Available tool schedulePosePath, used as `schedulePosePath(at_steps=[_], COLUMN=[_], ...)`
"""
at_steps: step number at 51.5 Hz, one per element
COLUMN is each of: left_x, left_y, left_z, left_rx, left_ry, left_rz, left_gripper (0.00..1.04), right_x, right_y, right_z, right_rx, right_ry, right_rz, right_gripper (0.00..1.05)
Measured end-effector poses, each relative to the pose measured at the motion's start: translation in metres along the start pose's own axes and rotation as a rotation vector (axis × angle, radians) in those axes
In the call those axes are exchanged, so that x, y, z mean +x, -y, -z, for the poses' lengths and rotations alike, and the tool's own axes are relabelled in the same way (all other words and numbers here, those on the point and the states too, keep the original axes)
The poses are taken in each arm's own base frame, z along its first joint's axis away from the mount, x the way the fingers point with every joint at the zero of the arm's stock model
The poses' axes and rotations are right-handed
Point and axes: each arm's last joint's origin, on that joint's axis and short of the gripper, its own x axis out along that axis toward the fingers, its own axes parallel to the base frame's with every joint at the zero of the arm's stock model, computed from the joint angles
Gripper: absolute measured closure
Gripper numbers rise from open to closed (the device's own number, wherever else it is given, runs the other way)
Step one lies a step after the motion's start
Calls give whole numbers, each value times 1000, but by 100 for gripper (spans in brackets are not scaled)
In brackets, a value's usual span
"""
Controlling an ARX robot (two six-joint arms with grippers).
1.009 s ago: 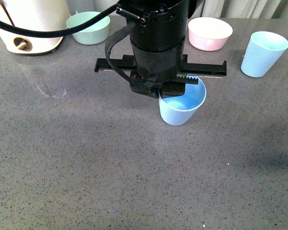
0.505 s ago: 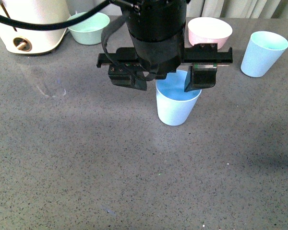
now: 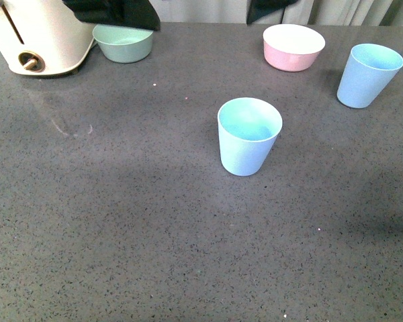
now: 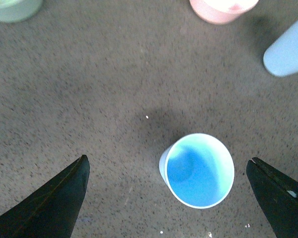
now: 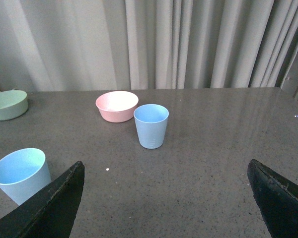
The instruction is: Stack blue cups with both arms
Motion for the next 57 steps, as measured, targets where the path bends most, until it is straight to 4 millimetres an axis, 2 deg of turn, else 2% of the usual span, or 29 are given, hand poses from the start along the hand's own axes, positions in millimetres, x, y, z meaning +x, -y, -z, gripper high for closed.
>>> schedulePosePath(at_steps=[9,11,13,17,25,31,35,47,57], left_x=[-12,-9,-10,-30,-66,-78,-84,-110,-123], left_y=[-8,-17,-26,-60,-98,-123,-130,-156,-164], left_z=[-7,1,9,35,61,91,102,137,154], left_rx=[12,65,79,76,72,91,98,98,101], left_ry=[78,338,436,680,811,777,767,775,774], left_rz=[-23,-156,-208,-241,-260,-273,-266,-275,-266], left_gripper=[11,21,27,44,69,92,103,103,103], right_x=[0,0,0,0,0,0,0,0,0], right_y=[0,0,0,0,0,0,0,0,0], right_z=[0,0,0,0,0,0,0,0,0], right_rx=[0,0,0,0,0,0,0,0,0], right_ry=[0,0,0,0,0,0,0,0,0], right_rz=[-1,-3,-2,1,0,-1,0,0,0], right_gripper=[9,9,9,9,9,9,9,9,9])
